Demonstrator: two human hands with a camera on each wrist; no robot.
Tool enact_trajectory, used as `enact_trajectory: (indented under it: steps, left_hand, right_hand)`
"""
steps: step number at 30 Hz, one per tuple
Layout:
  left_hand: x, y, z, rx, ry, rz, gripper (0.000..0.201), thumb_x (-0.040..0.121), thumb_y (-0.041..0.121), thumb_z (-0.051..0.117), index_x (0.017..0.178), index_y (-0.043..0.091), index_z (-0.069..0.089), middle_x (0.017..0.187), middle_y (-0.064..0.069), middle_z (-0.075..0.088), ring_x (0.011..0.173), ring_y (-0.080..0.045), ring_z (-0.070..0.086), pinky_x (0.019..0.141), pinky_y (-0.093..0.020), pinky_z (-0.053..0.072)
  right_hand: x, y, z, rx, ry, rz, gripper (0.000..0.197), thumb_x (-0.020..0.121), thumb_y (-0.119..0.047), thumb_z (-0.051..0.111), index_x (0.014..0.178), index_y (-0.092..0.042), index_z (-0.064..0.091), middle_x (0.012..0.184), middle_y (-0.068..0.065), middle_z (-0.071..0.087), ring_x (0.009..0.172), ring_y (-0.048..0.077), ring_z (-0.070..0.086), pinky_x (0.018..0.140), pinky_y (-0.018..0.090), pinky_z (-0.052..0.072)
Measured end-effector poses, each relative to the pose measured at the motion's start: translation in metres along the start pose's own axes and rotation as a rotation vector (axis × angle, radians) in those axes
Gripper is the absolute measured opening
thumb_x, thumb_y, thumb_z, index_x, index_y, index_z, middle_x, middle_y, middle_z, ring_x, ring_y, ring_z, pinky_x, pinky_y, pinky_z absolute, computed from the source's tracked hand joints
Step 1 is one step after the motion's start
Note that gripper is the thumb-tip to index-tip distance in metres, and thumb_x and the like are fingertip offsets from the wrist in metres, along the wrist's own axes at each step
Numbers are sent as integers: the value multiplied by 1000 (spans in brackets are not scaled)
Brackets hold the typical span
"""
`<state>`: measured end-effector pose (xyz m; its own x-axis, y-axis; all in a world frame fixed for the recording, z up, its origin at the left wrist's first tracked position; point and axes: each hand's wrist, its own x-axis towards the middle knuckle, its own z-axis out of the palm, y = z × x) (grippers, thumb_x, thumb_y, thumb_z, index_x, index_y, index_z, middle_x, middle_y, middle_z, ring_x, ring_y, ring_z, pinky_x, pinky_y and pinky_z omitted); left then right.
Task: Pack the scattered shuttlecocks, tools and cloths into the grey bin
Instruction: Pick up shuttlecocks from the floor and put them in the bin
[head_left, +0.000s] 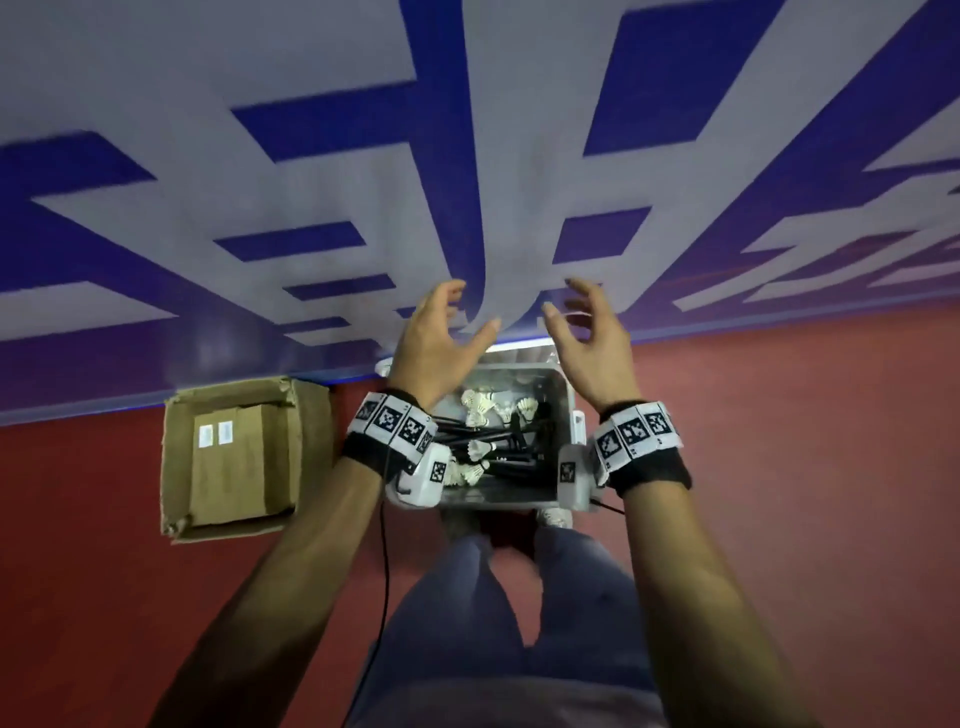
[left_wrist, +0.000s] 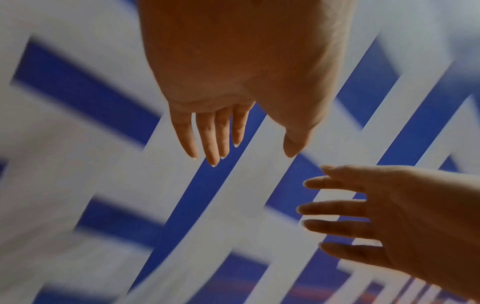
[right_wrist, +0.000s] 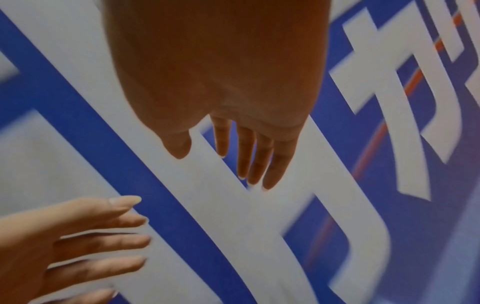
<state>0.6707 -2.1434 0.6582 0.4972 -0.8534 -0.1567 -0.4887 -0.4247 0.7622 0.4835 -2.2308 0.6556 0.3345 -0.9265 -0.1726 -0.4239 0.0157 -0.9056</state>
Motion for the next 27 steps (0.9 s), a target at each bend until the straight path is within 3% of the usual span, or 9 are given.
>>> enact_trajectory:
  steps: [5, 9, 15, 22, 27]
  left_hand:
    - [-40, 109, -120, -49, 160, 191, 58, 89, 52, 71, 137, 24, 52, 135, 8, 59, 119, -7, 58, 98, -28, 52]
    - [-80, 147, -195, -50, 213, 270, 47, 92, 45, 71, 130, 23, 57, 128, 8, 62, 116, -7, 60, 99, -30, 53]
    - [-122, 132, -251, -64, 303, 190, 42, 91, 43, 74, 126, 25, 60, 122, 12, 66, 112, -4, 62, 97, -31, 54]
    - [-151, 120, -268, -12, 405, 155, 44, 91, 44, 73, 129, 25, 59, 122, 13, 64, 112, -4, 60, 96, -31, 53]
    - [-177, 127, -259, -19, 507, 111, 42, 90, 38, 76, 126, 25, 59, 120, 11, 65, 111, -7, 61, 94, -29, 52]
  right_hand:
    - [-30, -137, -50, 48, 74, -157, 44, 98, -48, 61, 137, -30, 54, 124, -6, 64, 117, 5, 60, 95, 26, 52]
    - [-45, -215, -65, 22, 11, -249, 44, 97, -52, 61, 133, -29, 57, 124, -9, 64, 115, 5, 61, 98, 33, 54]
    - [-62, -250, -44, -127, -165, -376, 45, 98, -53, 60, 134, -26, 58, 129, -8, 63, 117, 4, 59, 99, 33, 53]
    - [-75, -280, -22, -42, -178, -500, 36, 99, -45, 62, 128, -23, 62, 120, -10, 67, 111, 2, 62, 88, 17, 49]
    - [-79, -290, -18, -28, -304, -561, 37, 99, -45, 62, 129, -25, 61, 122, -12, 66, 113, 3, 61, 93, 28, 54]
